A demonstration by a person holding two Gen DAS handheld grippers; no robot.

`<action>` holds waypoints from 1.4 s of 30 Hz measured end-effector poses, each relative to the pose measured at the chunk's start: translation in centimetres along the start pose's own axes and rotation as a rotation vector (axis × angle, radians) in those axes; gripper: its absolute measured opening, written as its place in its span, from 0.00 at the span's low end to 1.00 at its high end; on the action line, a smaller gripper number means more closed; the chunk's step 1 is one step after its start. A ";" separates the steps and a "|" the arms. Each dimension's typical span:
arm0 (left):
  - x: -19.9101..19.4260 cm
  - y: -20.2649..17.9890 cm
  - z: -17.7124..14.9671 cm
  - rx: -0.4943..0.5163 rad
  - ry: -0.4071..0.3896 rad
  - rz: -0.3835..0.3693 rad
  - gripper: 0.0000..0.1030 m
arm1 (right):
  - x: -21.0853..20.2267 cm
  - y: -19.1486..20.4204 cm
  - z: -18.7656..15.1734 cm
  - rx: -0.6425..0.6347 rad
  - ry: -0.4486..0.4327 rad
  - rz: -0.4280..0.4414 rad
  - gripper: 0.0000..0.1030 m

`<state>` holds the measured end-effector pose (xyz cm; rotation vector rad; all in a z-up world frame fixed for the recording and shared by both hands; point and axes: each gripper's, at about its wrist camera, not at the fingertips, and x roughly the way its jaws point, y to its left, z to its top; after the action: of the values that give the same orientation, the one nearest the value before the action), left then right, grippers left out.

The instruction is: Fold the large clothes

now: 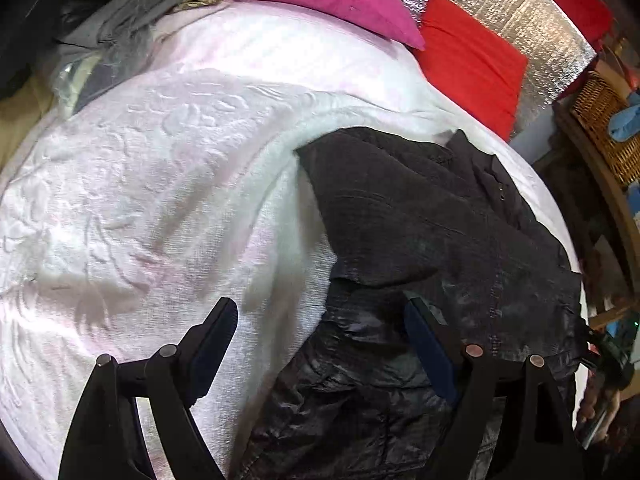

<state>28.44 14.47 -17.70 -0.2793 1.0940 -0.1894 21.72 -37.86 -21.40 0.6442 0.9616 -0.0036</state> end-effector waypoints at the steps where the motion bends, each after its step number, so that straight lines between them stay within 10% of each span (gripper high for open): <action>1: 0.2 -0.2 -0.1 0.001 0.003 -0.010 0.82 | 0.4 0.4 0.0 -0.012 0.002 -0.006 0.73; 7: 1.8 -2.3 -0.5 0.064 0.046 -0.072 0.64 | 1.4 1.5 -0.4 -0.074 -0.014 -0.062 0.71; 16: 3.2 -2.0 0.1 0.000 0.075 -0.108 0.72 | 1.4 0.6 -0.8 -0.059 -0.029 -0.051 0.74; 20: 2.5 -2.4 0.2 0.011 0.036 -0.098 0.41 | 1.4 0.7 -0.8 -0.076 -0.031 -0.046 0.73; 26: -0.3 -2.8 -0.1 0.016 -0.042 -0.094 0.23 | -0.3 2.6 -0.9 -0.124 -0.079 -0.087 0.34; 32: 1.7 -2.7 -0.4 0.049 0.010 -0.009 0.30 | -0.3 3.2 -1.3 -0.140 -0.101 -0.115 0.33; 38: 1.9 -2.7 0.1 0.003 0.050 -0.010 0.65 | 0.7 0.8 -0.7 -0.018 -0.027 -0.046 0.64; 42: -0.1 -2.1 -0.3 0.005 0.022 -0.018 0.68 | -1.1 0.9 -1.0 -0.022 -0.039 -0.003 0.71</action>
<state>28.12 12.42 -17.10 -0.2838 1.1125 -0.2117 20.53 -36.90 -20.53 0.6199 0.9236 -0.0082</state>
